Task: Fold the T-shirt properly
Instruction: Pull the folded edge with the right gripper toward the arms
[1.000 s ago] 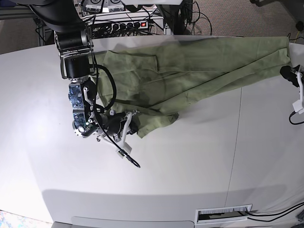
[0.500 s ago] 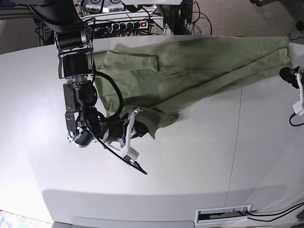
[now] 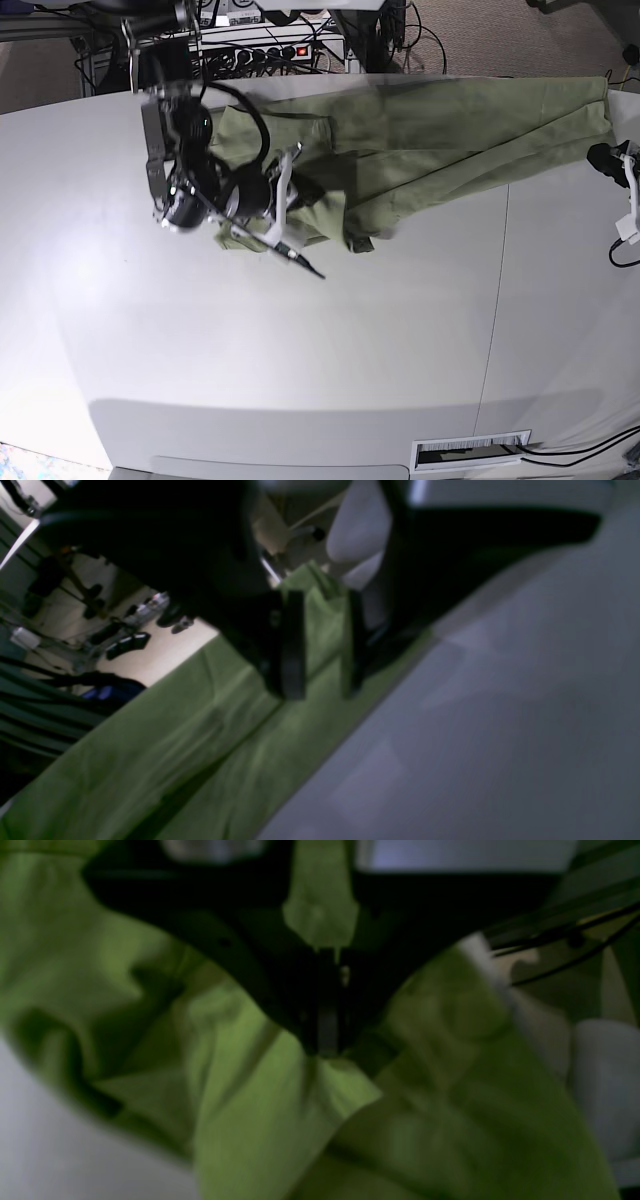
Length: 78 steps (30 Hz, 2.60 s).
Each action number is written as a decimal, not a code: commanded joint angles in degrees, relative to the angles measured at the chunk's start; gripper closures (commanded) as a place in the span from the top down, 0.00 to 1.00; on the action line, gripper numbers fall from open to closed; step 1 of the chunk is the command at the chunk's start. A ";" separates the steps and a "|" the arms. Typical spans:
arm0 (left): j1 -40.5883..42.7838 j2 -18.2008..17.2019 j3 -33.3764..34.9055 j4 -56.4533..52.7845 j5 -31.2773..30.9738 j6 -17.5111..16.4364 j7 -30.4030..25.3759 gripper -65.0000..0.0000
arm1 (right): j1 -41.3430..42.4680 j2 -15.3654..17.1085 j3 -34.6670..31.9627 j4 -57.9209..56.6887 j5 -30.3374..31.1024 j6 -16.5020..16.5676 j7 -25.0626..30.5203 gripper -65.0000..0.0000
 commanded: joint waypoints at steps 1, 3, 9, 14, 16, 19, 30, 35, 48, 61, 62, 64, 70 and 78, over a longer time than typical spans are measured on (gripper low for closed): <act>-1.07 -2.05 -0.59 0.24 -0.69 -0.28 -0.15 0.22 | 0.04 0.20 0.20 2.36 1.38 0.35 0.92 0.00; -1.07 -2.03 -0.59 0.24 -0.69 -0.28 -0.15 0.22 | -2.49 0.44 0.20 4.48 0.66 0.33 0.92 0.00; -1.03 -2.03 -0.59 0.24 -0.69 -0.28 -0.15 0.22 | -5.29 4.26 0.26 7.08 -4.55 0.24 3.41 0.00; -0.76 -1.88 -0.59 0.24 -0.69 -0.28 -0.15 0.22 | -5.31 5.03 3.41 7.08 -4.72 0.15 4.02 0.00; -0.76 -1.75 -0.59 0.24 -0.69 -0.28 -0.15 0.22 | -5.33 4.92 4.50 7.08 -3.06 0.17 3.91 0.00; -0.76 -1.75 -0.59 0.24 -0.69 -0.28 -0.15 0.22 | -5.33 4.90 4.70 7.08 -2.38 0.17 3.43 0.00; -0.79 -1.77 -0.59 0.24 -0.69 -0.28 -0.11 0.22 | -4.98 0.11 4.74 7.08 -1.95 0.17 10.34 0.40; -0.76 -1.86 -0.59 0.22 -0.69 -0.28 -0.15 0.22 | -4.96 -2.40 4.70 7.08 -3.63 0.17 11.58 0.37; 0.11 -2.05 -0.59 -5.05 0.37 -0.28 0.00 0.29 | -5.03 -2.38 4.68 6.78 -20.87 0.15 15.72 0.00; 0.50 -4.42 -0.59 -11.06 2.03 -0.28 0.09 0.48 | -5.31 -2.38 4.68 3.67 -24.83 0.15 15.80 0.00; 0.50 -4.79 -0.59 -11.45 2.01 0.92 0.07 0.48 | -5.31 -2.38 4.68 2.34 -25.33 0.15 16.06 0.00; 0.50 -5.33 -0.59 -12.44 1.01 1.36 0.11 0.48 | -5.29 -2.38 4.68 -0.17 -27.15 0.15 17.35 0.00; 0.48 -5.55 -0.59 -15.39 -0.69 1.09 3.69 0.48 | -5.07 -2.38 4.70 -3.69 -33.18 0.07 23.65 0.00; 0.24 -5.27 -0.61 -15.37 -0.69 1.11 1.77 0.48 | -3.15 -2.36 4.76 -3.72 -43.71 -4.55 25.20 0.00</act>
